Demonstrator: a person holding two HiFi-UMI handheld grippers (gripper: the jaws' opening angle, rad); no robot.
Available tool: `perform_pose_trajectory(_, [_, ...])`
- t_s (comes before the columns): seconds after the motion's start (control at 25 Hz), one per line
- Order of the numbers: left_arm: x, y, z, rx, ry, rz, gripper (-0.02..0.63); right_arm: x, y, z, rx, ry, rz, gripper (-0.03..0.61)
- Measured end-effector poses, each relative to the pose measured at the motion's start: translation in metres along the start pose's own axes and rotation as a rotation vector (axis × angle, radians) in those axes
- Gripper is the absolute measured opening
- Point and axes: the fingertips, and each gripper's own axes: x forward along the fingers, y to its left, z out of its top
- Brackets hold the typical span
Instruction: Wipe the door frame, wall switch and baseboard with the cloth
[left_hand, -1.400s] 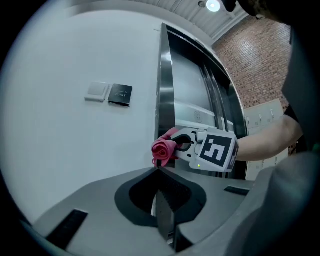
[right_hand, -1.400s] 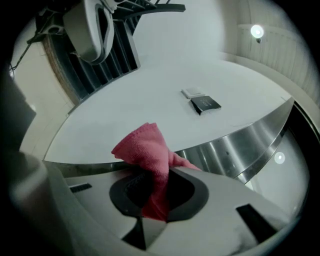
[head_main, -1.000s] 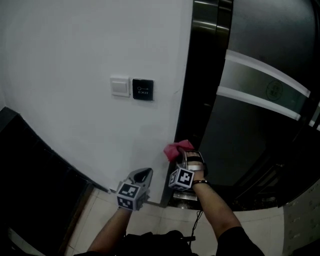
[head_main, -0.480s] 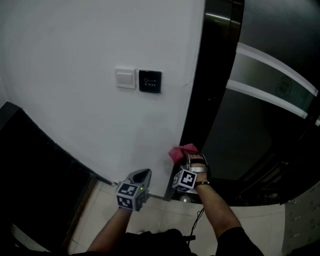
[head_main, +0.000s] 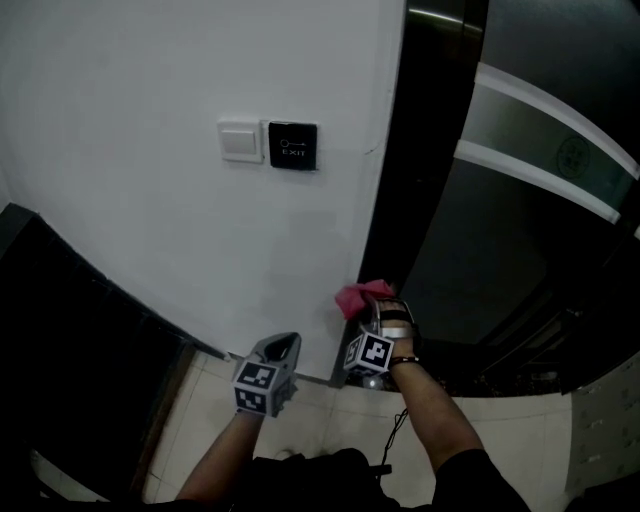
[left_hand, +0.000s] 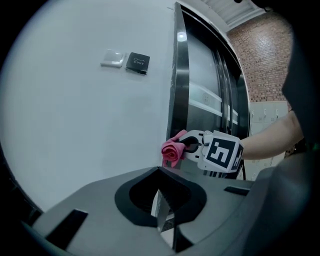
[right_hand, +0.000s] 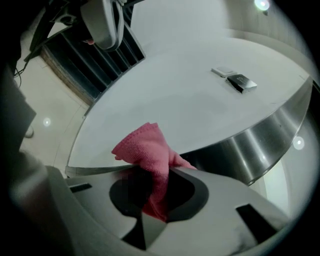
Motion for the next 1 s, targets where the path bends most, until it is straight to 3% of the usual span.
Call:
perform_pose_trajectory(0.24, [-0.001,0.006,-0.012,-0.026,0.009,0.016,-0.008,0.005,0.022,-0.007,0.090,0.043,0.060,0.058])
perform_pose_trajectory(1.0, [-0.008,0.025,-0.032,-0.063,0.045,0.063,-0.008,0.018,0.069,-0.019,0.103,0.067,0.163,0.060])
